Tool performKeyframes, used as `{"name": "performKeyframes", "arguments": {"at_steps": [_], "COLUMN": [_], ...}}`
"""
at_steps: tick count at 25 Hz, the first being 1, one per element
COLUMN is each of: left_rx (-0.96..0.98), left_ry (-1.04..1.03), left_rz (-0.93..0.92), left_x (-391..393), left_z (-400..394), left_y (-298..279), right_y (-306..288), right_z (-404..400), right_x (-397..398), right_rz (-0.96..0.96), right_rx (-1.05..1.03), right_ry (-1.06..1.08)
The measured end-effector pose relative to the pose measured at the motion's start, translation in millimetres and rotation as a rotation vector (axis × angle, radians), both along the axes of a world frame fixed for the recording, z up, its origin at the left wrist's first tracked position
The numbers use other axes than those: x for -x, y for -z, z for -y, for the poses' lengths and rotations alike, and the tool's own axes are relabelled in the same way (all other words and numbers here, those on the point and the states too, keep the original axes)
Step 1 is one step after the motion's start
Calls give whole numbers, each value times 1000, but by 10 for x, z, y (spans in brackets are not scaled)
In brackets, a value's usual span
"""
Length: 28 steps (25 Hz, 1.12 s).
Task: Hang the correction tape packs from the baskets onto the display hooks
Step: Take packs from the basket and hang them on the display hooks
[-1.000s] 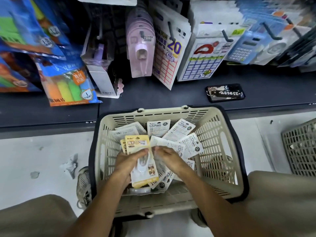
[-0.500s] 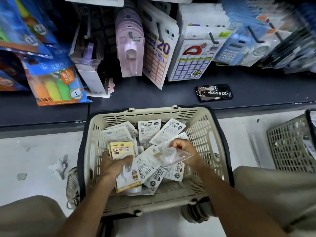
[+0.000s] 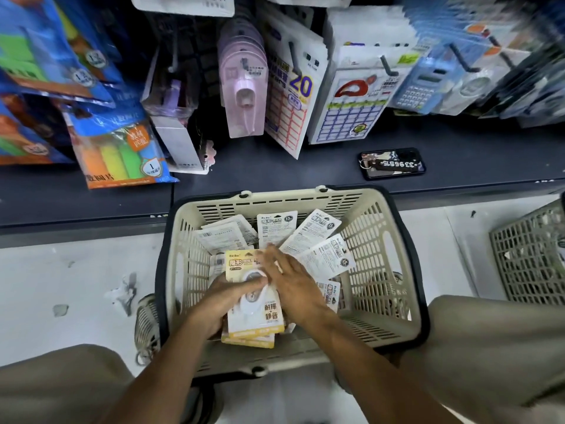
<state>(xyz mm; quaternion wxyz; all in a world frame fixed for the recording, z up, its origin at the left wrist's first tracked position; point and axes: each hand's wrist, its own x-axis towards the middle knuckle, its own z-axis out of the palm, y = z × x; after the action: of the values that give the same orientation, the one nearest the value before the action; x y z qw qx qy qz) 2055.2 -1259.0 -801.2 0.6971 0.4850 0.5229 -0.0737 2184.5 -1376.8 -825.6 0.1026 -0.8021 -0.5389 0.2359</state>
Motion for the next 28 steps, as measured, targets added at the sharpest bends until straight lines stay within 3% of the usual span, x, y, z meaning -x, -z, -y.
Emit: {"name": "performKeyframes", "arguments": {"at_steps": [4,9,10,11,12,15,17,20,23,28], "left_rx": [-178,-197,-189,-182,-174,-152,-161,-179,-119,-116], "left_ry": [-283,-346,-324,-307,-301,-316,-310,-357,-451,-416], "left_rz": [-157,-206,-213,-220,-221,-189,-159,-68,96,203], "left_x": [11,14,14,19,20,47,75,137,57,-163], "left_z": [-98,-135,-124,-118,-111,-115,-124,-153,-260,-241], "left_y": [149,316,344,351,349,343,292,219,23,-403], "right_y": [221,417,423,444,481,606,659,591,261,-604], "right_z": [138,22,-28,-64,-74,-7,27,-16,-42,145], "right_x": [-171,-253,-233,-205,-174,-104,-171,-401,-732,-1351], "right_rz": [-557,-1073,-1082,-975,-768,-75,89,-23,-217,-817], "right_rx": [227,180,196,215,242,292,283,201,-23,-99], "right_ry": [905,1338,1391,1349,1158,116,-138,-79,173,582]}}
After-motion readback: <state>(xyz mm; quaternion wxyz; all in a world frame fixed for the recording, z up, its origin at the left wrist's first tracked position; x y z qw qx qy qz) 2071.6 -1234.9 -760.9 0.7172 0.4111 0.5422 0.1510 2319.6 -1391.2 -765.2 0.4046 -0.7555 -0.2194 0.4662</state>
